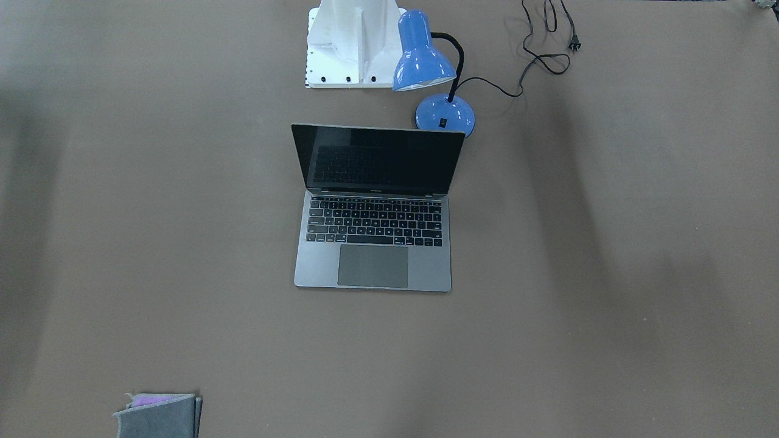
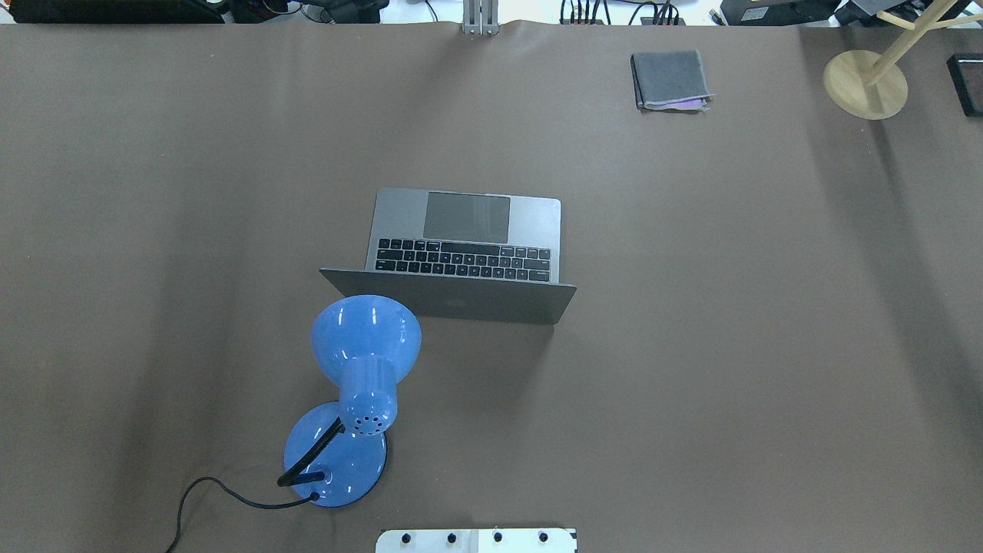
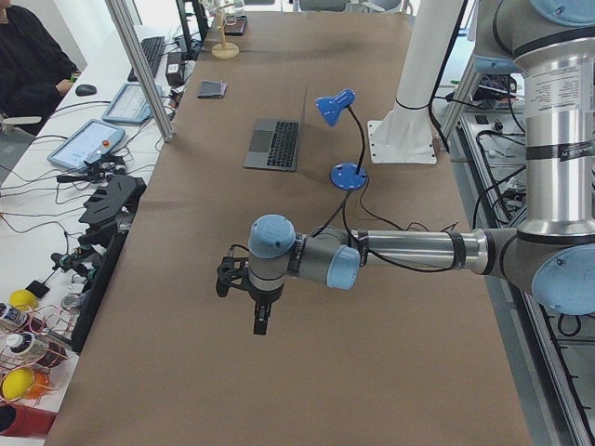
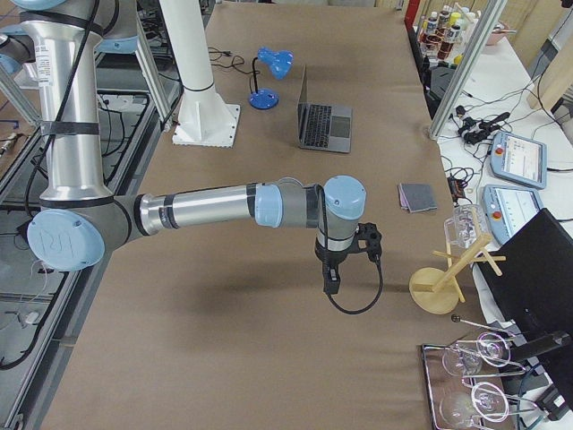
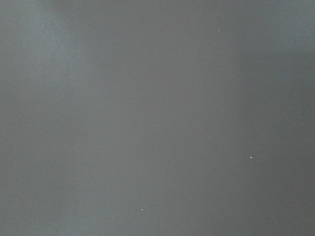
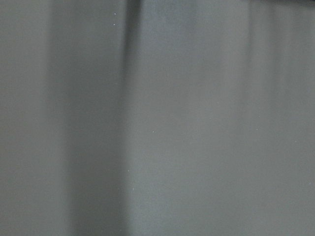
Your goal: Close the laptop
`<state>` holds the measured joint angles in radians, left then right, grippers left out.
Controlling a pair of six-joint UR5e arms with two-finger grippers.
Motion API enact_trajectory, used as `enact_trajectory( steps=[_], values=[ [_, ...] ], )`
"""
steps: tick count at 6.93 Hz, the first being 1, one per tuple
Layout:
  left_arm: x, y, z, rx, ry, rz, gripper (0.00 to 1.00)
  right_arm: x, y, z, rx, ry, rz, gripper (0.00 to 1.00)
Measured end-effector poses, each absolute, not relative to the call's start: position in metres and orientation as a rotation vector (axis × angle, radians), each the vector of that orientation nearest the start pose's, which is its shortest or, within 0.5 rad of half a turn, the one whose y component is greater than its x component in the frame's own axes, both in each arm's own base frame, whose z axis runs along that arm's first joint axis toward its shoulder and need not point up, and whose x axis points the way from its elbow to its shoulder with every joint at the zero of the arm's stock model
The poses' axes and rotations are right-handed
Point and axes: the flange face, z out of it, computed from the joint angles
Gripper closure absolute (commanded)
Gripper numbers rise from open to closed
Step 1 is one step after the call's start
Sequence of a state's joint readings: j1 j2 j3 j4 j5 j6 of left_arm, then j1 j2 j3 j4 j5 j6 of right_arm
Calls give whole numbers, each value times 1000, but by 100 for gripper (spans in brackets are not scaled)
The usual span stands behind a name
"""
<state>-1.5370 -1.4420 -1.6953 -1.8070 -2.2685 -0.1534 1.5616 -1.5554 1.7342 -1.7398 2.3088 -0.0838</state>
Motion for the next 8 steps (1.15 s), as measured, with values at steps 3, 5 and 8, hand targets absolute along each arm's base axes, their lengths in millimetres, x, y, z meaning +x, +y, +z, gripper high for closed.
enact_trajectory(
  steps=[3, 5, 8],
  values=[
    [-54, -455, 640, 162, 711, -26, 1, 62, -494, 587, 44, -737, -95, 0],
    [-53, -463, 640, 158, 712, -30, 2, 62, -494, 586, 45, -737, -95, 0],
    [-53, -476, 645, 154, 707, -36, 2, 61, -494, 586, 43, -747, -94, 0]
  ],
)
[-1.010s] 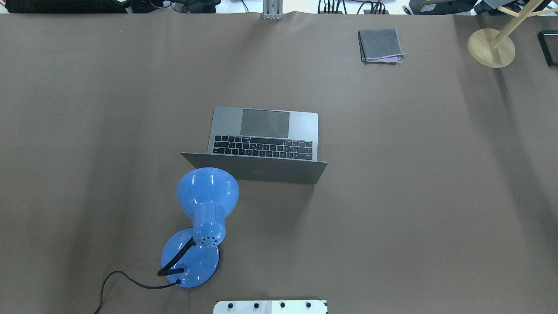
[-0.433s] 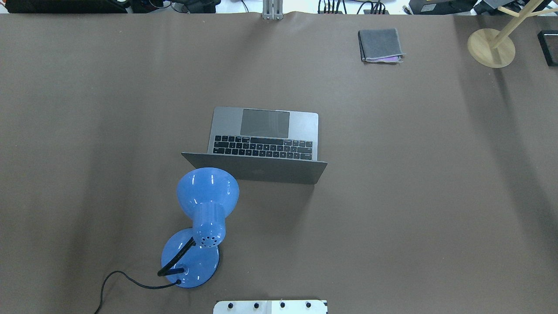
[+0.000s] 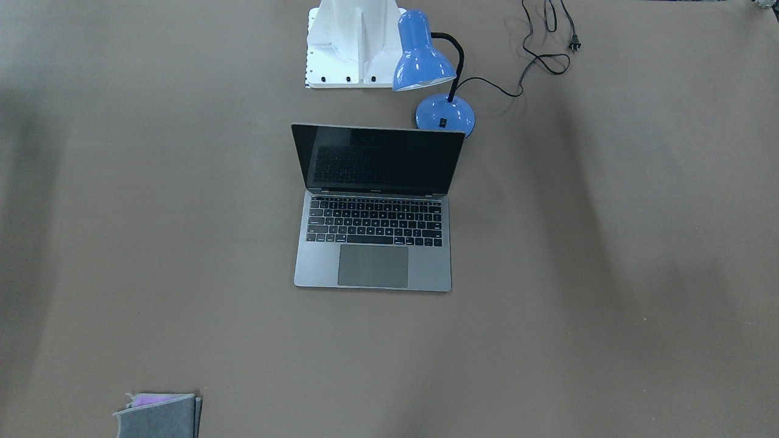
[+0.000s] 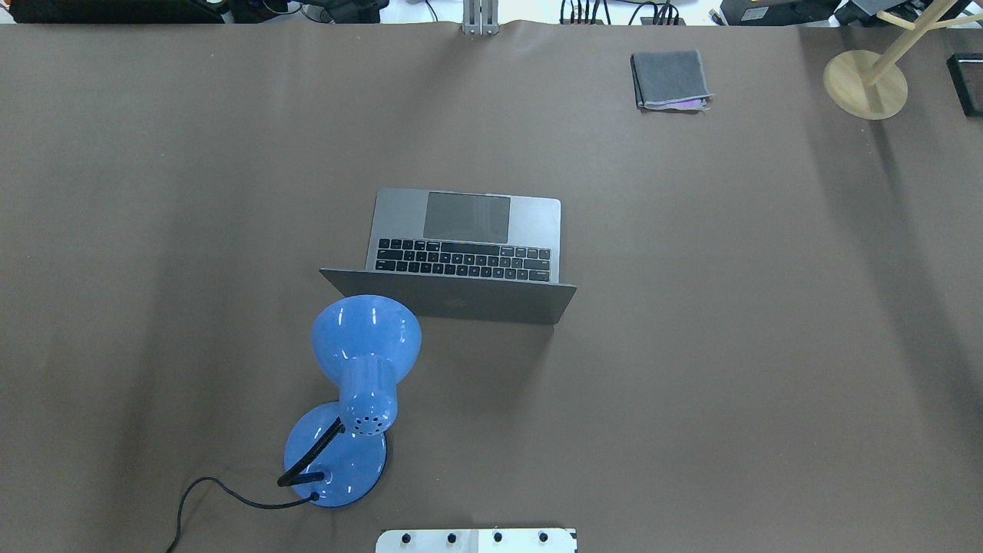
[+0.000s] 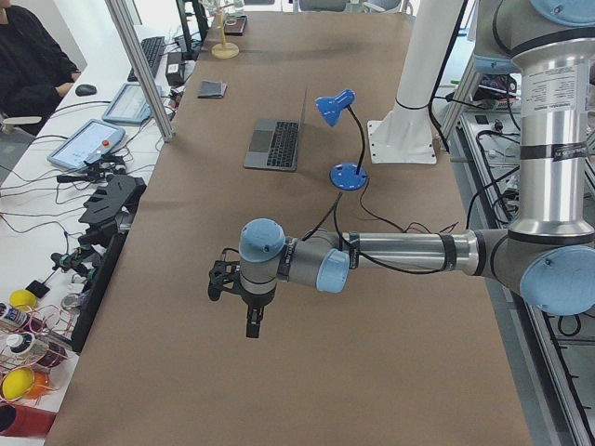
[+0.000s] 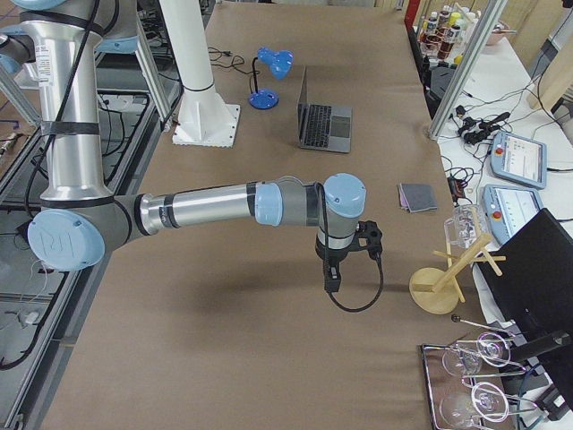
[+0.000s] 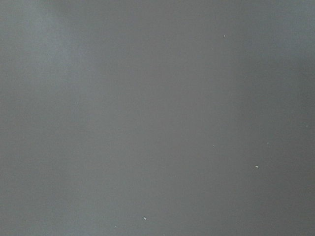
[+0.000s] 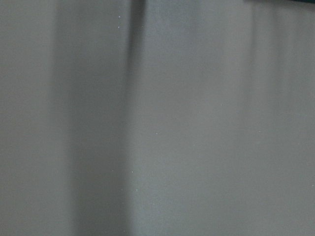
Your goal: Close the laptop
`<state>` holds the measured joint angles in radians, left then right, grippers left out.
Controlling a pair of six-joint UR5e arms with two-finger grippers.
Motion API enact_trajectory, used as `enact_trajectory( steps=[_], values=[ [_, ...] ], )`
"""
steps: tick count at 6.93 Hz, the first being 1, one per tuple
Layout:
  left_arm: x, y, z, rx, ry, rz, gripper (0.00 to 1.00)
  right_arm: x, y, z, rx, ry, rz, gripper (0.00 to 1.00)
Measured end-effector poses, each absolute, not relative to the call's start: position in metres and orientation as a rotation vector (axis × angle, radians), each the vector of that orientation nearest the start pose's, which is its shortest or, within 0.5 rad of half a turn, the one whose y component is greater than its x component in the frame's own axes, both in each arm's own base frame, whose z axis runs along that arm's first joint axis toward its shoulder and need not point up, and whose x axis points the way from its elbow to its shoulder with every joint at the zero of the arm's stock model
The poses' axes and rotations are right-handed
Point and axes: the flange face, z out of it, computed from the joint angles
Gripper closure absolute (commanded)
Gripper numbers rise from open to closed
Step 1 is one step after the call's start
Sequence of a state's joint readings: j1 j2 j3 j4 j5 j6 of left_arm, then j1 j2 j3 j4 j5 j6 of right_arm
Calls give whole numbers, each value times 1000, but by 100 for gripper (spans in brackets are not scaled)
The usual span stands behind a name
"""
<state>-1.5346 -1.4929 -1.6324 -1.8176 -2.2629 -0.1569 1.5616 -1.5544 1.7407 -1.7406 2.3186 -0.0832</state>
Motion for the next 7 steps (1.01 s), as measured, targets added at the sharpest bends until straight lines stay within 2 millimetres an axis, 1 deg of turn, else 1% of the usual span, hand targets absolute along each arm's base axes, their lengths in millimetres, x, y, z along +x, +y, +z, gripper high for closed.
enact_trajectory(
  steps=[2, 3, 5, 7],
  values=[
    [-52, -483, 638, 176, 709, -24, 2, 60, -494, 582, 51, -767, -98, 0],
    [-51, -486, 631, 199, 716, -12, 3, 59, -492, 578, 57, -772, -100, 0],
    [-51, -492, 620, 244, 723, 8, 3, 59, -489, 578, 56, -779, -99, 0],
    [-48, -496, 608, 273, 759, 12, 3, 56, -492, 577, 58, -787, -104, 0]
  ],
)
